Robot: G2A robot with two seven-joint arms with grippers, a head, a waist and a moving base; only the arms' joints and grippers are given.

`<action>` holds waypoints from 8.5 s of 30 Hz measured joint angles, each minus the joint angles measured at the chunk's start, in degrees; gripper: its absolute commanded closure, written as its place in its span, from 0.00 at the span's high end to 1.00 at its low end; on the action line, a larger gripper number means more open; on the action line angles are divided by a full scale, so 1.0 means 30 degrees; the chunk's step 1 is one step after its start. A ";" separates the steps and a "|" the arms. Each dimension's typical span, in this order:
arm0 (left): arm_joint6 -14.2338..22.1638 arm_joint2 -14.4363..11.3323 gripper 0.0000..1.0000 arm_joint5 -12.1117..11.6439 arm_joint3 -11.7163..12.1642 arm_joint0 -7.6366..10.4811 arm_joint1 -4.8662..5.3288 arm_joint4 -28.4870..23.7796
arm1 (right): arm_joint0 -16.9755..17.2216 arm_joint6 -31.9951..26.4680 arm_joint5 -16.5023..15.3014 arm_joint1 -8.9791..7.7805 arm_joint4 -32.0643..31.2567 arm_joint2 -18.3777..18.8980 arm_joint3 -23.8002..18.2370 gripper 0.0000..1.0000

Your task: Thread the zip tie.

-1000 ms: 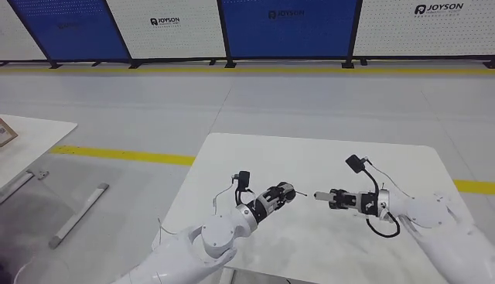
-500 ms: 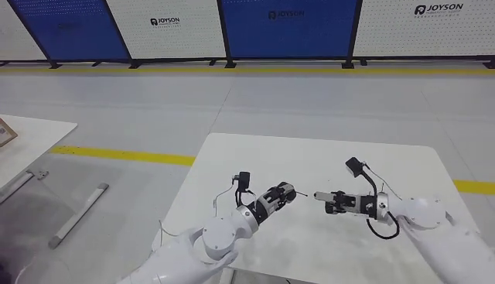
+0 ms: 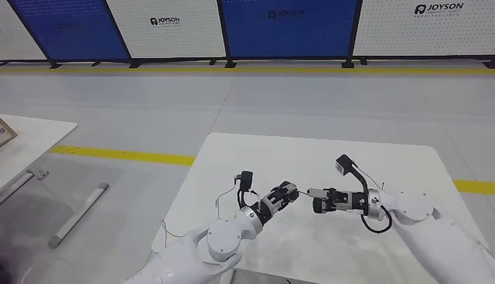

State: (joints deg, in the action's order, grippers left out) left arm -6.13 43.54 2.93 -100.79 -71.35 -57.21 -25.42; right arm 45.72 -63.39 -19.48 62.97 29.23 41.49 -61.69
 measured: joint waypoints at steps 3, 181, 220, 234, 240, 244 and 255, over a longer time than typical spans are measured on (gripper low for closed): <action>0.0051 0.0085 0.00 -0.0065 0.0114 -0.0071 -0.0062 0.0011 | 0.0303 0.0392 0.0190 -0.0003 -0.0118 0.0121 -0.0114 1.00; 0.6927 0.4033 0.10 -0.2676 0.2060 -0.2192 -0.1820 0.3361 | 0.0757 -0.2573 0.0600 0.1761 0.0065 0.2545 0.1907 0.00; 0.9829 0.5594 0.00 0.0744 0.2086 -0.2115 -0.1672 0.3032 | 0.3111 -0.0977 0.0295 0.0693 0.0121 0.5929 -0.0349 1.00; 1.0047 0.5675 0.00 0.0515 0.2122 -0.2135 -0.1700 0.2496 | 0.3102 -0.0992 0.0302 0.0695 0.0108 0.5915 -0.0344 1.00; 1.1949 0.7506 0.00 -0.1218 0.0879 -0.2576 -0.1433 0.0310 | 0.3102 -0.0992 0.0302 0.0695 0.0108 0.5915 -0.0344 1.00; 1.1924 0.9153 0.00 -0.1779 -0.1353 -0.3512 -0.1189 -0.0212 | 0.3102 -0.0992 0.0302 0.0696 0.0108 0.5915 -0.0344 1.00; 1.2889 1.1509 0.00 -0.1993 -0.3804 -0.4545 -0.0986 -0.3123 | 0.3102 -0.0992 0.0301 0.0695 0.0108 0.5915 -0.0344 1.00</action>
State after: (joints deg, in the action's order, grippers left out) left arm 32.53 78.07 -3.04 -112.20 -84.98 -60.17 -34.79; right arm 55.03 -66.36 -18.57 65.05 29.55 59.24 -62.72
